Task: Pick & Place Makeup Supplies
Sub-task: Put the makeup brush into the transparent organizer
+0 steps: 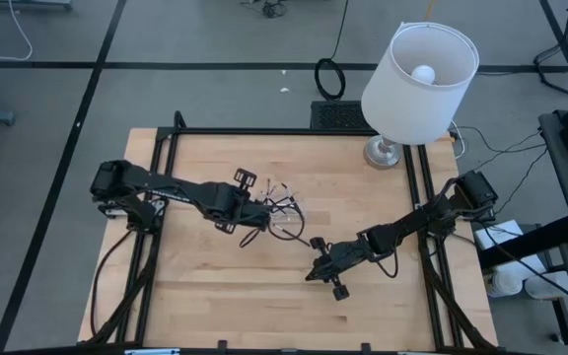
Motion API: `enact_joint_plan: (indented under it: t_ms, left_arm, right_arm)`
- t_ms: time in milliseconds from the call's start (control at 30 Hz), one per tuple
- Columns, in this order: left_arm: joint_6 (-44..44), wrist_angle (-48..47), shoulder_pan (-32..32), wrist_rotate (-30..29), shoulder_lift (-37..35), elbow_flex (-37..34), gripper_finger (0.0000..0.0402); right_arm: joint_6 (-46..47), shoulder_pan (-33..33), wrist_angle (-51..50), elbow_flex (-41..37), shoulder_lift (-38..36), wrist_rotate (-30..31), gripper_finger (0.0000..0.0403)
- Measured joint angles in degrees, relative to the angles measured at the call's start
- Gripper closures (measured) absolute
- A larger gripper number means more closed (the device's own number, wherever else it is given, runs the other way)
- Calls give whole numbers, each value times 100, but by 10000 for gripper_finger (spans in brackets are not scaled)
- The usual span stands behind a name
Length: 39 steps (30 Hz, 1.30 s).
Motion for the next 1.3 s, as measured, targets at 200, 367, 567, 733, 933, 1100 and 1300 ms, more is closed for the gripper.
enact_joint_plan:
  t_ms: [200,367,567,733,933,1100,1300]
  left_arm:
    - [-105,93,-89,2,0,-16,362]
    - [-326,56,-185,2,0,-16,318]
    - [-452,-178,-402,-467,0,57,256]
    - [-1070,100,-823,-352,0,409,231]
    - [-1308,1687,-1605,384,43,172,278]
    - [-1168,3361,-1901,137,363,-524,387]
    - [-649,4920,-1687,-102,993,-901,387]
  right_arm:
    - [-21,0,0,0,0,0,403]
    - [-21,0,0,0,0,0,403]
    - [-51,1,0,0,0,4,403]
    - [-301,7,-4,0,0,158,403]
    - [-333,12,-172,0,0,396,403]
    - [-176,13,-195,0,0,970,403]
    - [-148,13,-180,0,0,1821,403]
